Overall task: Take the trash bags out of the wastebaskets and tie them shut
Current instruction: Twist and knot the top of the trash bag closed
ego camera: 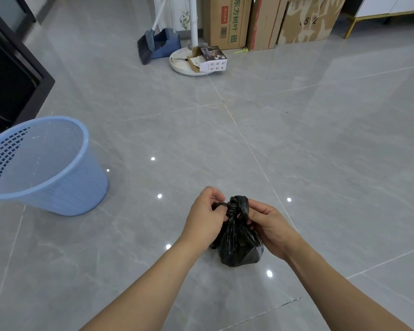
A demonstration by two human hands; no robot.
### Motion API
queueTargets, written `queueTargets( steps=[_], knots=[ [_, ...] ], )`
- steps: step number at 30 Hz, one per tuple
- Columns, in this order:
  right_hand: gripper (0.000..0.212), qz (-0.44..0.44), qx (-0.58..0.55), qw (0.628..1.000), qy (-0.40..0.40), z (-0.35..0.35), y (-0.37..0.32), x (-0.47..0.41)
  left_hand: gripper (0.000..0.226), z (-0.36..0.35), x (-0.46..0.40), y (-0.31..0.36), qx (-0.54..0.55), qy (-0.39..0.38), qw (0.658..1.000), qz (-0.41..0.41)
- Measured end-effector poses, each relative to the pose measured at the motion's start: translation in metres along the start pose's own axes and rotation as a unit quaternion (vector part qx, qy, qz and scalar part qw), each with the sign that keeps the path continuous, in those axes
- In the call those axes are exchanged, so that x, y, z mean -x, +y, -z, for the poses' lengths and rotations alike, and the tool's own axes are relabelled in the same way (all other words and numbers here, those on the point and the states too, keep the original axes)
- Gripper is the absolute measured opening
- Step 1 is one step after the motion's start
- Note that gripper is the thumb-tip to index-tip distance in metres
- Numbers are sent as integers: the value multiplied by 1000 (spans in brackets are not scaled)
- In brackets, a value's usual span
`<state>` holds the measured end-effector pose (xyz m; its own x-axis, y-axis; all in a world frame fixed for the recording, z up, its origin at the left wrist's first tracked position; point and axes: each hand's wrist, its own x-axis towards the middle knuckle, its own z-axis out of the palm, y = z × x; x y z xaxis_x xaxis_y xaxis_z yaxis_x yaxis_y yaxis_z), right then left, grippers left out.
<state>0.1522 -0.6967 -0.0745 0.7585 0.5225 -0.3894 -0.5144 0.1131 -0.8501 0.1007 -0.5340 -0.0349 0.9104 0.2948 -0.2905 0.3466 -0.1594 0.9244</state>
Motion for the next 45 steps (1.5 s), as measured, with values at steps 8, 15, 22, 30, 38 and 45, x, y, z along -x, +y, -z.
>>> queueTargets(
  steps=[8,15,22,30,38,45],
  knots=[
    [60,12,20,1000,9,3,1,-1,8,-6,-1,0,-34,58,998,-6],
    [22,-1,11,999,33,0,-4,2,9,-5,2,0,-27,11,1000,8],
    [11,0,32,995,96,-5,-8,1,21,8,8,-4,-82,47,995,-14],
    [21,-4,19,986,168,-15,-12,-4,10,5,17,-4,-196,45,972,-124],
    [15,-17,-18,988,151,-18,-18,-2,8,3,5,0,-196,33,976,-91],
    [17,-22,55,989,139,-26,-20,-4,5,-2,5,7,-206,30,975,-75]
  ],
)
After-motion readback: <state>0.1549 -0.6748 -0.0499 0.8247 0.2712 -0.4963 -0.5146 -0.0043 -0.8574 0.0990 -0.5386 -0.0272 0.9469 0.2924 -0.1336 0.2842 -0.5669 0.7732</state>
